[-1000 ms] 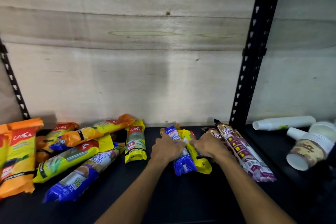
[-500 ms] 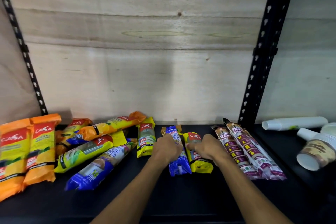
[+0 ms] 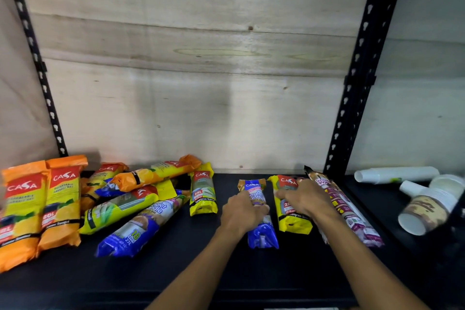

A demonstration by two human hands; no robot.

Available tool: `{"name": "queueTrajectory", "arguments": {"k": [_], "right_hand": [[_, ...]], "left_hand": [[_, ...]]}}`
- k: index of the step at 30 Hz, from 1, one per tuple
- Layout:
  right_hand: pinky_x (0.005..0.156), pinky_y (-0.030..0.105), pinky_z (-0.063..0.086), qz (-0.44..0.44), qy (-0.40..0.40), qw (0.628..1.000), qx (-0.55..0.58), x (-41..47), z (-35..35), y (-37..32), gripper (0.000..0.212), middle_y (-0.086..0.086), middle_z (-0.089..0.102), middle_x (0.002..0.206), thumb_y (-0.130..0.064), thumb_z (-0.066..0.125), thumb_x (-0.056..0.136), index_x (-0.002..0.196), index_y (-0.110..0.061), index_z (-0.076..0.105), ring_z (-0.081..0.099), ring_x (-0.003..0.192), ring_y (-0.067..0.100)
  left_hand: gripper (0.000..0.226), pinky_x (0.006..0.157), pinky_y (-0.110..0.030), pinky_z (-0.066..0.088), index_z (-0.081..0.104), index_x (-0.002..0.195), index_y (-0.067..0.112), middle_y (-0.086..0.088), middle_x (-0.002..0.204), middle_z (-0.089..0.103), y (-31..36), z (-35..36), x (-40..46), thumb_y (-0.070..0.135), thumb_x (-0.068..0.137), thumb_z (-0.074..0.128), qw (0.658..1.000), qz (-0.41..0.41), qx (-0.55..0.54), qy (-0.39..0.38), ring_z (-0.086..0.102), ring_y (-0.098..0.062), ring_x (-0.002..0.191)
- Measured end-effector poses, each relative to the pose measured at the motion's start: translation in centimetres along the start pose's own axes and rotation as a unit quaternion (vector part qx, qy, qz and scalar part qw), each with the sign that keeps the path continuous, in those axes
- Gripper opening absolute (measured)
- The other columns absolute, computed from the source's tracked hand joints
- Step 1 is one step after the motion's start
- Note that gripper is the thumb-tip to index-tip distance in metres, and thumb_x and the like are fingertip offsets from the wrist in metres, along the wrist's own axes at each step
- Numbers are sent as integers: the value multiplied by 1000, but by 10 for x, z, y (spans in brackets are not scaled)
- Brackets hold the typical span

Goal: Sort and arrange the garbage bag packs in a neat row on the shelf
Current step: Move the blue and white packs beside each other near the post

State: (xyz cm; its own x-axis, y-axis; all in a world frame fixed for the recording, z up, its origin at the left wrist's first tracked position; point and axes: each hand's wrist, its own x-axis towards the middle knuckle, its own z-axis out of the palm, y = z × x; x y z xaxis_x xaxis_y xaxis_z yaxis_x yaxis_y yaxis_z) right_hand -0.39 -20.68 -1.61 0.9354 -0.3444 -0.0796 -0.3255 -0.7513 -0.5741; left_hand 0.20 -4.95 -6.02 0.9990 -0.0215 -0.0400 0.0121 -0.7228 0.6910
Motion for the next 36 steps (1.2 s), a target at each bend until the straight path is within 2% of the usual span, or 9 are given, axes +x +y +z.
{"name": "queueTrajectory", "arguments": {"k": [3, 7, 10, 12, 16, 20, 23, 27, 36], "right_hand": [[77, 34, 51, -13, 8, 1000, 3, -3, -1, -2, 59, 8, 71, 101, -60, 69, 78, 103, -6, 69, 67, 89, 27], [65, 29, 44, -66, 5, 998, 8, -17, 4, -22, 46, 0, 72, 90, -60, 73, 75, 90, -17, 71, 66, 79, 19], [69, 28, 45, -136, -16, 991, 0, -33, 10, -46, 37, -5, 71, 89, -56, 79, 70, 85, -24, 69, 66, 85, 17], [78, 31, 52, -172, -34, 984, 4, -44, 14, -59, 41, -7, 71, 95, -54, 83, 67, 94, -25, 72, 66, 92, 15], [78, 26, 53, -236, -104, 966, 16, -57, 26, -74, 57, -7, 69, 112, -46, 86, 68, 118, -24, 70, 64, 95, 9], [90, 25, 48, -288, -161, 943, -40, -66, 42, -80, 71, -6, 61, 132, -41, 85, 72, 136, -23, 59, 56, 109, 8], [97, 28, 46, -316, -197, 926, -68, -73, 52, -82, 71, -4, 58, 137, -42, 84, 74, 138, -25, 58, 55, 120, 13], [94, 26, 39, -343, -220, 908, -96, -86, 62, -84, 70, -5, 54, 143, -40, 83, 77, 140, -27, 56, 49, 129, 15], [91, 26, 41, -336, -253, 901, -102, -93, 71, -82, 68, -6, 57, 139, -34, 84, 76, 138, -27, 56, 53, 125, 14]], "left_hand": [[43, 83, -31, 52, 62, 112, 20, -3, 113, 68, 2, -4, -3, 54, 87, 57, 1000, 6, -25, 1, 65, -20, 100], [38, 85, -44, 58, 55, 77, 21, -5, 93, 66, -10, -36, -5, 54, 94, 46, 988, -9, -145, 44, 68, -27, 90], [39, 78, -40, 62, 53, 79, 18, -6, 81, 57, -19, -68, -7, 55, 93, 51, 954, -62, -288, 61, 63, -21, 75], [40, 75, -36, 62, 54, 80, 17, -4, 82, 56, -29, -84, -9, 55, 90, 56, 946, -74, -312, 54, 60, -20, 76], [47, 75, -32, 61, 62, 111, 16, -1, 108, 66, -58, -105, -22, 54, 85, 66, 943, -86, -320, 12, 65, -19, 95], [49, 85, -35, 57, 57, 129, 22, -2, 122, 60, -78, -125, -42, 44, 87, 68, 964, -100, -245, -36, 57, -18, 104], [54, 74, -31, 53, 55, 134, 24, -1, 115, 61, -83, -138, -55, 43, 86, 69, 982, -110, -135, -72, 57, -15, 91], [55, 79, -31, 52, 51, 138, 22, -2, 122, 63, -87, -146, -69, 42, 88, 66, 988, -116, -23, -98, 65, -17, 98], [54, 87, -39, 59, 55, 132, 10, -12, 117, 68, -83, -143, -79, 38, 88, 68, 982, -108, 102, -116, 71, -26, 101]]}}
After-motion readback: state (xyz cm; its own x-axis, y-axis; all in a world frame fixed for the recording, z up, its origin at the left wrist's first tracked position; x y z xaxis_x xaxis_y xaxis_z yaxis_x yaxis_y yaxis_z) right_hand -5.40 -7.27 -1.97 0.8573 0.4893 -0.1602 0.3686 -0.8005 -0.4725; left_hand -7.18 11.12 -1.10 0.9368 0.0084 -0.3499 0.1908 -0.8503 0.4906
